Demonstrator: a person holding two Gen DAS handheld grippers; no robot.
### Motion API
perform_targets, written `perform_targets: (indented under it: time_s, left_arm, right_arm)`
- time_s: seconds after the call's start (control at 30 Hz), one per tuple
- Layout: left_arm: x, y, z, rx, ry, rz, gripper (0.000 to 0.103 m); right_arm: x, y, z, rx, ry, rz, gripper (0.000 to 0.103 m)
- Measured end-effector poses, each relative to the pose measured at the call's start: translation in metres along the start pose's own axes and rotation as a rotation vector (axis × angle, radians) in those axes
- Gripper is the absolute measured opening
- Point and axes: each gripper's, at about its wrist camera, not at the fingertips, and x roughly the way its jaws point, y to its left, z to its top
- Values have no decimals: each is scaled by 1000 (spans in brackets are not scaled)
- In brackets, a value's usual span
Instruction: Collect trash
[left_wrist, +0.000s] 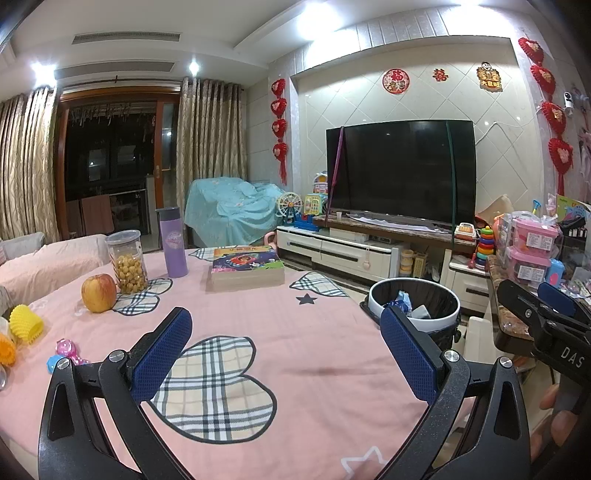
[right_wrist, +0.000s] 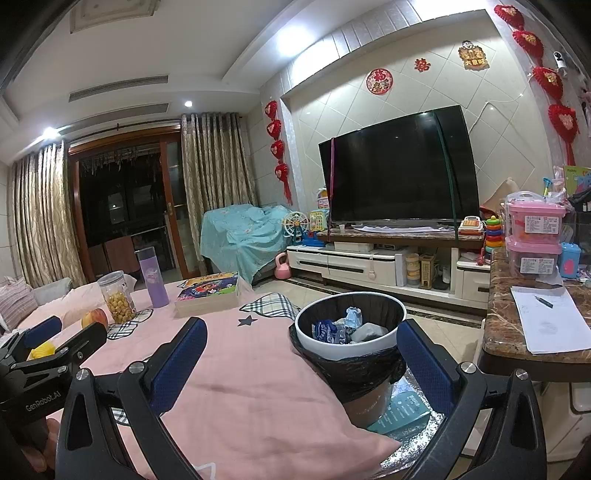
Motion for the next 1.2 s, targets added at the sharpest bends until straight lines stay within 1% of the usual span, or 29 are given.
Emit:
perform_targets:
  time_s: [1.2]
  left_arm:
    - [4,0,-2,3,6,-5,103]
  right_arm:
    - [0,5,-2,5,10,10,103]
